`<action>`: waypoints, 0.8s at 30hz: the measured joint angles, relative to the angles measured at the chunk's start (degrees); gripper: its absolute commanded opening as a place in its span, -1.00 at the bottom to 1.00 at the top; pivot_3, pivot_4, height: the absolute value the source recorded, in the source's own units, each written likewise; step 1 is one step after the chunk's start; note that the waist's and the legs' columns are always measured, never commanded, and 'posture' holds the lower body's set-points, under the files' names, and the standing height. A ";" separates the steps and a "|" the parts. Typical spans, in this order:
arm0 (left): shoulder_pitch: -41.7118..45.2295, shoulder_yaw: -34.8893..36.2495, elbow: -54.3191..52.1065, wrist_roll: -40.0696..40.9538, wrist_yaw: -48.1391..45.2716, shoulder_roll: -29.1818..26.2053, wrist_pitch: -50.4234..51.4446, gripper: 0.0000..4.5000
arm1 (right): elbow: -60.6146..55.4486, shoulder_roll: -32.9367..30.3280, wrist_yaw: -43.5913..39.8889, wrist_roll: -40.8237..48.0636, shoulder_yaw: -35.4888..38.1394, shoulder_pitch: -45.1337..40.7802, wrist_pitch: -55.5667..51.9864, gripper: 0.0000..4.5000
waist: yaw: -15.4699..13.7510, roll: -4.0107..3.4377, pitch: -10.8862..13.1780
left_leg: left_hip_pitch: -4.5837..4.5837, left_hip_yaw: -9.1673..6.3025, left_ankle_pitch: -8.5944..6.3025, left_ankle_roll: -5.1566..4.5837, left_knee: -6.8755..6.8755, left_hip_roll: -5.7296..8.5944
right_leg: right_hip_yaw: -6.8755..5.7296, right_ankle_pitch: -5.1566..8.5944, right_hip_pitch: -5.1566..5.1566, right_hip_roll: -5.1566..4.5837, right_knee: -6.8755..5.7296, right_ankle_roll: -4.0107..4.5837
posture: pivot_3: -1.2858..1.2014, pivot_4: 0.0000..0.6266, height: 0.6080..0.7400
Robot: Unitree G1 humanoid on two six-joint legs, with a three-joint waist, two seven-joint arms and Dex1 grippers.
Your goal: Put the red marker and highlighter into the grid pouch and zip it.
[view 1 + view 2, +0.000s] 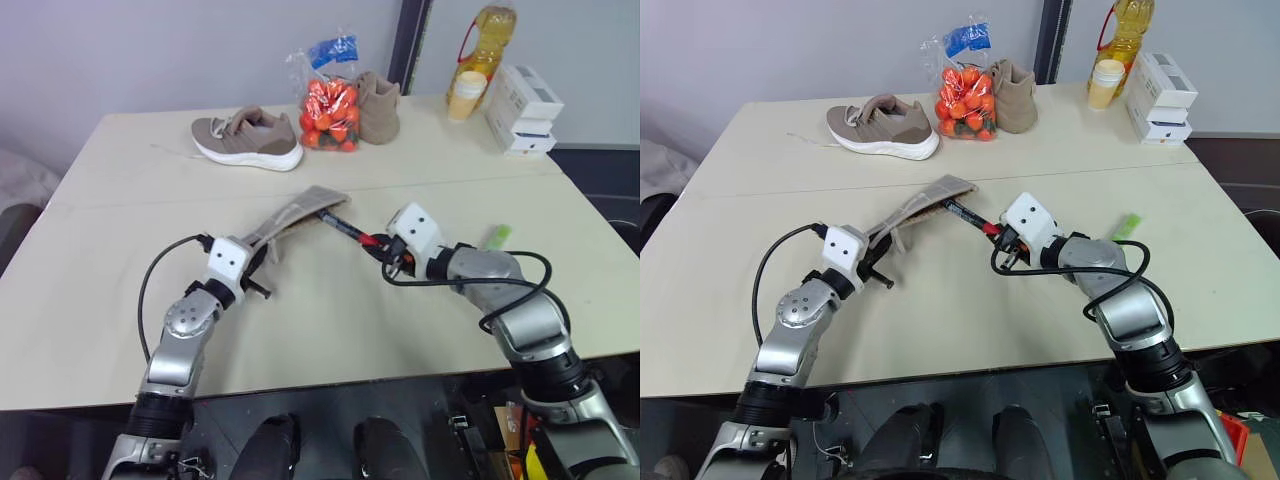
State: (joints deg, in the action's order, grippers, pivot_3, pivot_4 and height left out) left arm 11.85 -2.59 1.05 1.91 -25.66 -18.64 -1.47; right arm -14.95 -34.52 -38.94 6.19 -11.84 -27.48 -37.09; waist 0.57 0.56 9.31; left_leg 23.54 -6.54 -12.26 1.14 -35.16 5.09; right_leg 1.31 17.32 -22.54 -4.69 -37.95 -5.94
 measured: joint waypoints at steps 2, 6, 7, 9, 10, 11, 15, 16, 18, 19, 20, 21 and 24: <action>-0.09 -1.43 0.00 -1.22 -1.46 -1.24 -1.90 -1.00 | -0.01 -2.57 -1.39 -3.07 -3.31 -1.17 1.46 -0.88 | -0.01 0.00 0.00 | 0.00 0.01 0.00 0.00 0.00 0.00 | 0.00 0.00 0.00 -0.01 0.02 0.00 | 0.03 -0.52 1.00; -0.29 -5.29 -0.13 -3.01 -5.30 -3.63 -4.66 -1.00 | 0.09 -4.24 -3.06 -9.07 -9.16 -3.33 5.07 -0.88 | 0.00 0.00 0.00 | 0.00 0.00 0.00 0.00 0.01 0.00 | 0.00 0.00 0.00 -0.02 0.05 0.00 | 0.03 -0.52 1.00; -0.35 -6.03 -0.14 -3.18 -6.17 -3.78 -5.01 -1.00 | 0.11 -4.19 -3.16 -10.47 -10.59 -3.82 5.84 -0.88 | 0.08 -0.01 0.01 | 0.00 0.01 0.00 0.00 0.03 0.00 | 0.00 0.00 -0.01 -0.02 0.06 0.00 | 0.03 -0.52 1.00; -0.36 -6.95 -0.16 -3.17 -7.06 -3.77 -5.18 -1.00 | 0.18 -3.92 -3.70 -12.12 -12.24 -4.30 7.11 -0.41 | 0.05 0.00 0.01 | 0.01 0.00 0.00 0.00 0.03 -0.01 | 0.00 0.00 -0.01 -0.02 0.06 0.00 | 0.03 -0.52 1.00; -0.37 -7.14 -0.16 -3.17 -7.22 -3.76 -5.17 -1.00 | 0.17 -3.36 -3.98 -12.16 -12.27 -4.37 7.43 -0.20 | 0.04 0.00 0.01 | 0.02 -0.01 0.00 0.00 0.03 -0.01 | 0.01 0.00 -0.01 -0.02 0.06 0.00 | 0.03 -0.52 1.00; -0.35 -7.19 -0.16 -3.13 -7.22 -3.62 -5.13 -1.00 | 0.09 -2.68 -4.29 -12.13 -12.24 -4.43 7.49 0.03 | 0.03 0.01 0.01 | 0.01 -0.02 0.00 0.00 0.02 -0.01 | 0.02 0.00 0.00 -0.02 0.06 0.00 | 0.03 -0.52 1.00; -0.20 -7.01 -0.17 -2.41 -6.24 -2.12 -3.60 -1.00 | -0.97 -2.50 -4.27 -10.51 -8.45 -2.67 6.78 0.68 | -0.35 0.04 0.04 | 0.01 -0.06 0.00 0.00 -0.01 0.01 | -0.02 0.00 0.06 -0.05 0.09 0.00 | 0.03 -0.52 1.00; -0.15 -6.94 -0.17 -2.19 -5.82 -1.58 -2.99 -1.00 | -1.71 -2.55 -4.31 -8.96 -5.71 -1.27 5.93 0.68 | -0.59 0.05 0.04 | 0.01 -0.07 0.00 0.00 -0.01 0.01 | -0.02 0.00 0.09 -0.05 0.12 0.00 | 0.03 -0.52 1.00; -0.04 -6.67 -0.05 -1.72 -5.07 -1.02 -1.83 -1.00 | -2.53 -2.62 -4.23 -6.33 -0.64 0.92 3.91 0.68 | -0.89 0.07 0.05 | 0.02 -0.06 -0.01 0.00 -0.01 0.01 | -0.01 0.00 0.08 -0.04 0.13 -0.01 | 0.03 -0.52 1.00; 0.14 -6.46 0.08 -1.65 -4.51 -0.47 -1.29 -1.00 | -2.77 -2.54 -3.96 -4.86 2.15 1.95 2.65 0.68 | -1.02 0.07 0.05 | 0.01 -0.06 0.00 0.00 -0.01 0.01 | -0.01 0.00 0.08 -0.03 0.13 -0.01 | 0.03 -0.52 1.00; 0.33 -6.14 0.26 -1.47 -3.79 0.28 -0.74 -1.00 | -2.66 -2.40 -2.94 -3.43 5.88 3.16 0.85 0.68 | -1.23 0.07 0.05 | 0.02 -0.07 0.00 0.00 -0.01 0.01 | -0.02 0.00 0.09 -0.03 0.13 -0.01 | 0.03 -0.52 1.00; 0.47 -5.87 0.58 -1.32 -3.21 0.85 -0.17 -1.00 | -2.03 -2.18 -1.78 -2.33 9.24 3.80 -0.87 0.80 | -1.31 0.07 0.05 | 0.01 -0.07 0.00 0.00 -0.02 0.01 | -0.02 0.00 0.10 -0.03 0.12 0.00 | 0.03 -0.52 1.00; 1.42 -5.42 1.77 -1.24 -1.07 3.04 1.37 -1.00 | 4.54 -0.64 5.05 -0.50 20.63 4.31 -7.05 0.98 | -1.38 0.07 0.05 | 0.01 -0.06 0.00 0.00 -0.06 0.02 | -0.03 -0.01 0.14 -0.02 0.12 0.00 | 0.03 -0.52 1.00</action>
State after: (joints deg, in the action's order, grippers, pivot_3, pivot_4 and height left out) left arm 13.27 -8.00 2.82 0.67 -26.73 -15.60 -0.10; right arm -10.41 -35.17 -33.89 5.69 8.79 -23.17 -44.13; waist -0.80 0.64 9.36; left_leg 23.55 -6.60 -12.26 1.13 -35.22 5.10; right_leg 1.28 17.31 -22.40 -4.72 -37.82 -5.94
